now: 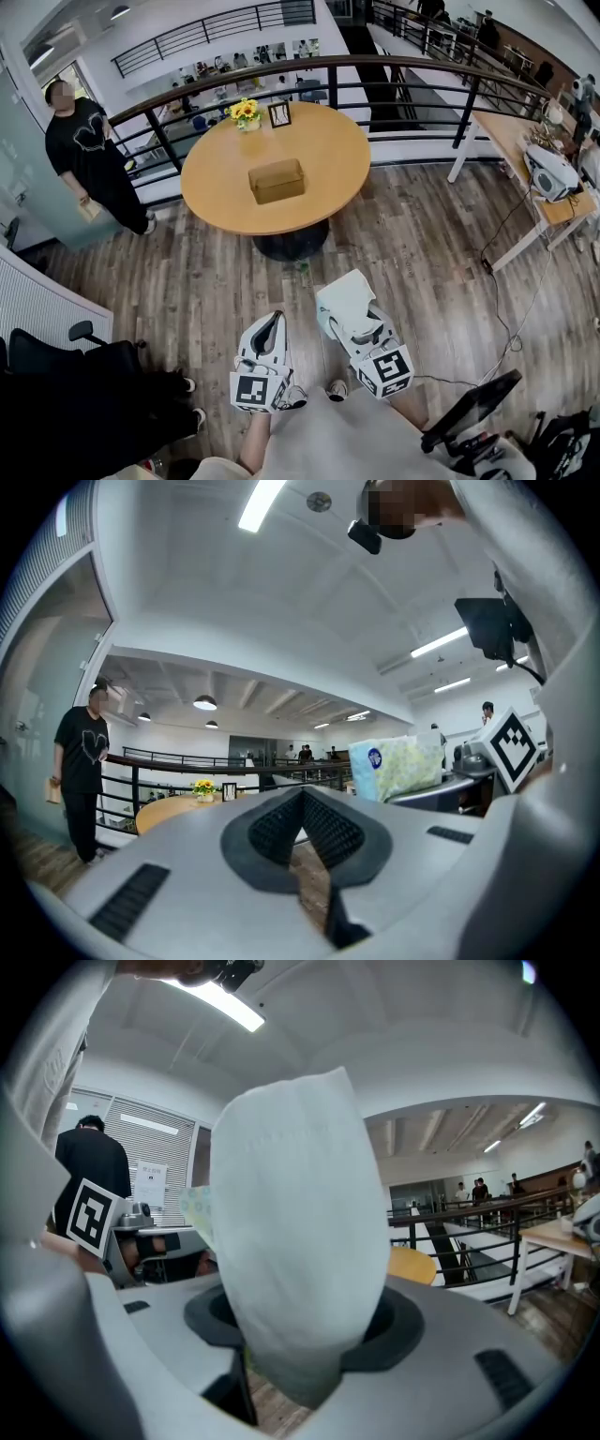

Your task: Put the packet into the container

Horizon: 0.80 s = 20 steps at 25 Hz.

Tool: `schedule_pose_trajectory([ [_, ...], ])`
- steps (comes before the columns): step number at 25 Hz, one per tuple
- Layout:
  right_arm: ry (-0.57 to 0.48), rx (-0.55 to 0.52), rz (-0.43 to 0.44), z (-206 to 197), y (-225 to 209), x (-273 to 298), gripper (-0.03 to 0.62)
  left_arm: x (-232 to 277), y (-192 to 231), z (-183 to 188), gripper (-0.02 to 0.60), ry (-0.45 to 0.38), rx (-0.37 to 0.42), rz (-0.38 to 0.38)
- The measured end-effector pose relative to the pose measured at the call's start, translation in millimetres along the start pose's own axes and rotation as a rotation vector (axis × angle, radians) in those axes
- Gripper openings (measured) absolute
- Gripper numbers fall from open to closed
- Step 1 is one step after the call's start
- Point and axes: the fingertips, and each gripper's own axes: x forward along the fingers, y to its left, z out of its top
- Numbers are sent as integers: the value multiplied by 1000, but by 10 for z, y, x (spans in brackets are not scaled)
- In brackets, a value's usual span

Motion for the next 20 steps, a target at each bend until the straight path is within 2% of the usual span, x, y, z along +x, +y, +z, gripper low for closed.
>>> schedule_pose_trajectory([
  [11,28,17,-18,-115,-339,-109,252,178,-111,-105,5,18,-32,29],
  [20,41,21,14,-83,-416,285,252,459,114,-174,5,24,-42,39],
])
